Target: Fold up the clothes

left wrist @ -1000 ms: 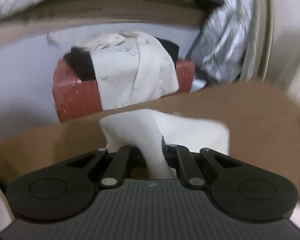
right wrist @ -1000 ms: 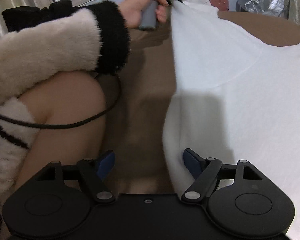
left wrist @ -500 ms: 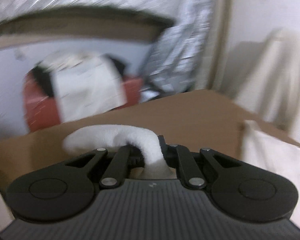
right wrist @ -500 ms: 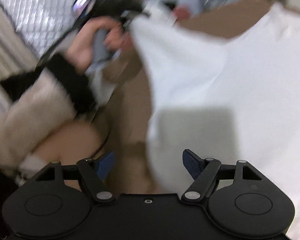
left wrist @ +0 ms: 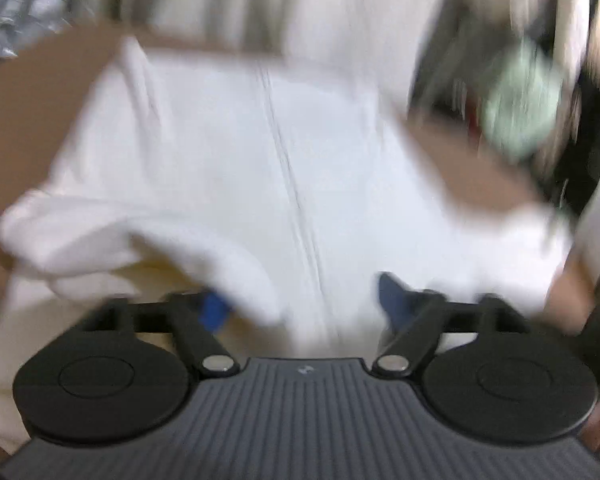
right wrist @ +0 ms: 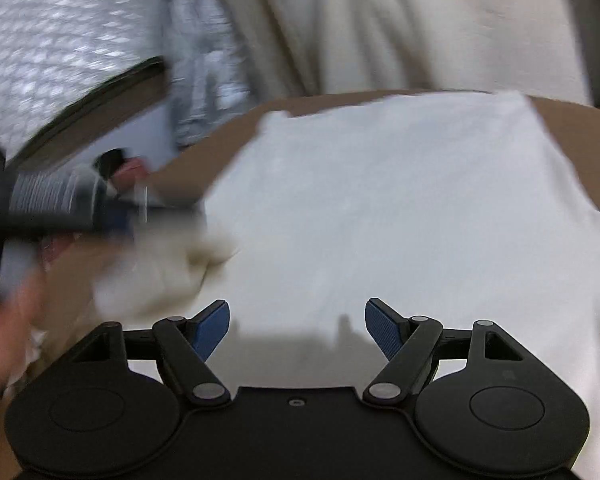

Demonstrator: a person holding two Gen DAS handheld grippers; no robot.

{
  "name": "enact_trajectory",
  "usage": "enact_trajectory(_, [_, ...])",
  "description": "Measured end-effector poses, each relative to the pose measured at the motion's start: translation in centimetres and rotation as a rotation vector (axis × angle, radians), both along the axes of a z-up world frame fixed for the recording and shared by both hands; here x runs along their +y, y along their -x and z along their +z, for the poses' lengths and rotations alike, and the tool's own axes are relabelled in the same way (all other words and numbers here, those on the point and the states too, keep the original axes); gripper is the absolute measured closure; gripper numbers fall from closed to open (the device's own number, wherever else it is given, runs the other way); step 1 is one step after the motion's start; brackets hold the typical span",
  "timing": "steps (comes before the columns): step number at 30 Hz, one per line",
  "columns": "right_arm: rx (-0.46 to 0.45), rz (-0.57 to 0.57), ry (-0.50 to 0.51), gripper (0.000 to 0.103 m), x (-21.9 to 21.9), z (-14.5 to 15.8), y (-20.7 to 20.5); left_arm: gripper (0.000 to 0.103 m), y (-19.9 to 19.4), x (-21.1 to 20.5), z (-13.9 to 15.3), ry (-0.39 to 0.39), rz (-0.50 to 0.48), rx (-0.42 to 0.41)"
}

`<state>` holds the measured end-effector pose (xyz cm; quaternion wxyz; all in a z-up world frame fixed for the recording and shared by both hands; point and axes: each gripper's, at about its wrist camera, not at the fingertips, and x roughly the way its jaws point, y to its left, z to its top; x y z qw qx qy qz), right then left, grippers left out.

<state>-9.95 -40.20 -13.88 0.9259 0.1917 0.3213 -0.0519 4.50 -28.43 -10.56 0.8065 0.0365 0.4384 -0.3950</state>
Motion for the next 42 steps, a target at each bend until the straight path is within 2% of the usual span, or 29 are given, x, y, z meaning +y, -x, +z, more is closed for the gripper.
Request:
enact_trajectory(1, [0.019,-0.029,0.009,0.023,-0.9,-0.4,0.2,0.023,0.4,-0.8,-0.9,-0.046,0.003,-0.019])
enact_trajectory(3, [0.098,-0.036,0.107,0.024,-0.6,-1.6,-0.2,0.023,0.8,-2.2,-1.7,-0.131,-0.034,-0.060])
enact_trajectory(4, [0.102,-0.036,0.119,0.024,-0.4,-1.9,-0.1,0.023,0.9,-2.3,-1.6,-0.149,-0.042,-0.085])
enact_trajectory(7, [0.108,-0.043,0.146,0.024,-0.4,-2.1,0.3,0.023,0.6,-1.0,-0.1,-0.136,-0.043,-0.127])
enact_trajectory(9, [0.105,-0.054,0.155,0.024,-0.8,-1.7,0.6,0.023,0.5,0.1,1.3,-0.119,-0.054,-0.118])
enact_trajectory(12, [0.101,-0.071,0.169,0.024,-1.5,-1.0,1.1,0.023,-0.6,4.0,4.3,-0.079,-0.039,-0.119])
enact_trajectory(14, [0.083,-0.078,0.176,0.024,-1.8,-0.3,1.0,0.015,-1.7,7.5,5.8,-0.076,0.037,-0.137])
enact_trajectory(15, [0.067,-0.074,0.176,0.024,-1.7,0.2,1.2,0.007,-2.3,9.3,6.1,-0.090,0.107,-0.144])
enact_trajectory(17, [0.062,-0.049,0.194,0.024,-1.0,1.1,0.9,0.005,-3.8,12.9,5.2,-0.145,0.317,-0.146])
enact_trajectory(18, [0.063,-0.016,0.209,0.024,-0.2,1.4,0.4,0.005,-4.7,14.4,4.4,-0.169,0.401,-0.128])
enact_trajectory(23, [0.044,0.243,0.274,0.024,4.9,2.8,-2.8,0.009,-9.3,18.5,-2.0,-0.241,0.578,0.129])
enact_trajectory(27, [0.020,0.565,0.389,0.024,10.8,2.9,-5.6,0.007,-10.6,18.1,-2.9,-0.260,0.591,0.120])
enact_trajectory(31, [0.040,0.837,0.716,0.026,15.9,0.4,-8.9,0.007,-10.7,17.6,-3.6,-0.279,0.570,0.100])
enact_trajectory(33, [0.024,0.767,0.818,0.026,16.6,-0.2,-10.7,0.007,-10.6,17.8,-3.7,-0.269,0.559,0.097])
enact_trajectory(34, [0.037,0.728,0.793,0.028,16.2,0.1,-11.4,0.007,-10.6,18.0,-3.7,-0.259,0.558,0.106])
enact_trajectory(36, [0.054,0.663,0.662,0.050,14.7,1.0,-12.2,0.006,-10.6,18.4,-3.7,-0.248,0.558,0.117])
enact_trajectory(37, [0.055,0.628,0.613,0.080,13.7,1.5,-12.1,0.006,-10.5,18.5,-3.7,-0.246,0.558,0.120])
enact_trajectory(38, [0.053,0.589,0.565,0.093,12.8,2.0,-12.0,0.006,-10.4,18.5,-3.6,-0.249,0.554,0.117])
enact_trajectory(39, [0.038,0.517,0.521,0.093,11.6,2.8,-11.3,0.006,-10.3,18.4,-3.6,-0.257,0.546,0.112])
enact_trajectory(42, [-0.022,0.242,0.298,0.093,6.6,5.5,-8.0,0.006,-10.3,18.1,-3.4,-0.308,0.499,0.090])
